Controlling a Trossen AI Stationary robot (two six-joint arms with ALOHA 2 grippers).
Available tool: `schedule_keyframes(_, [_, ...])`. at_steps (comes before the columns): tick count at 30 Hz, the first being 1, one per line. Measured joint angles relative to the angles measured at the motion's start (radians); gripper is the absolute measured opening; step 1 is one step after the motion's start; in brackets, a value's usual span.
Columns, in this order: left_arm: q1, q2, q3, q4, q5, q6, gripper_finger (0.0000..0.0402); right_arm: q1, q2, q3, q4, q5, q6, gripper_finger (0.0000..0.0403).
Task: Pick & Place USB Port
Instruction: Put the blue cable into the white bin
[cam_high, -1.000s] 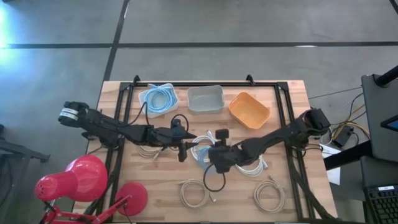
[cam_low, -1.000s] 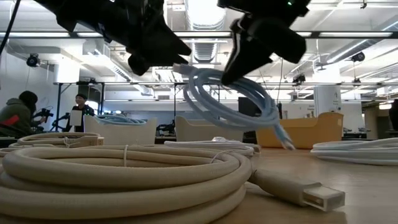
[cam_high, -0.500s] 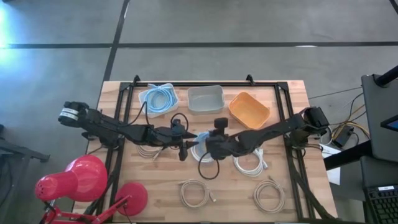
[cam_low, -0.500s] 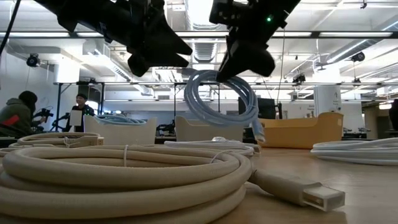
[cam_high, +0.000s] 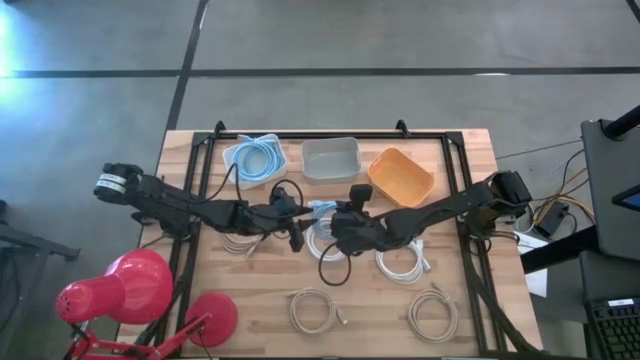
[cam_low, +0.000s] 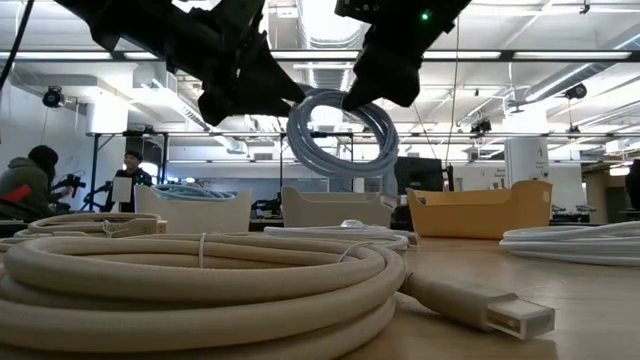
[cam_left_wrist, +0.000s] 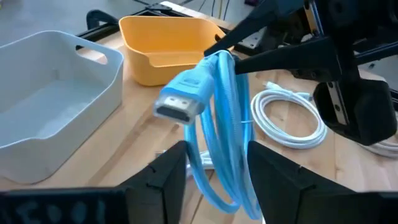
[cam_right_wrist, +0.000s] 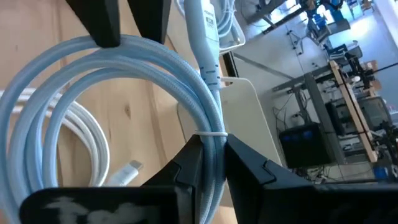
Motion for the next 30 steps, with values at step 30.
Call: schedule_keyframes(30, [0.001,0.000,-0.002,-0.046,-0.006,0.041,0.0027,-0.003,-0.001,0.025,0.118,-0.110,-0.042,0.0098])
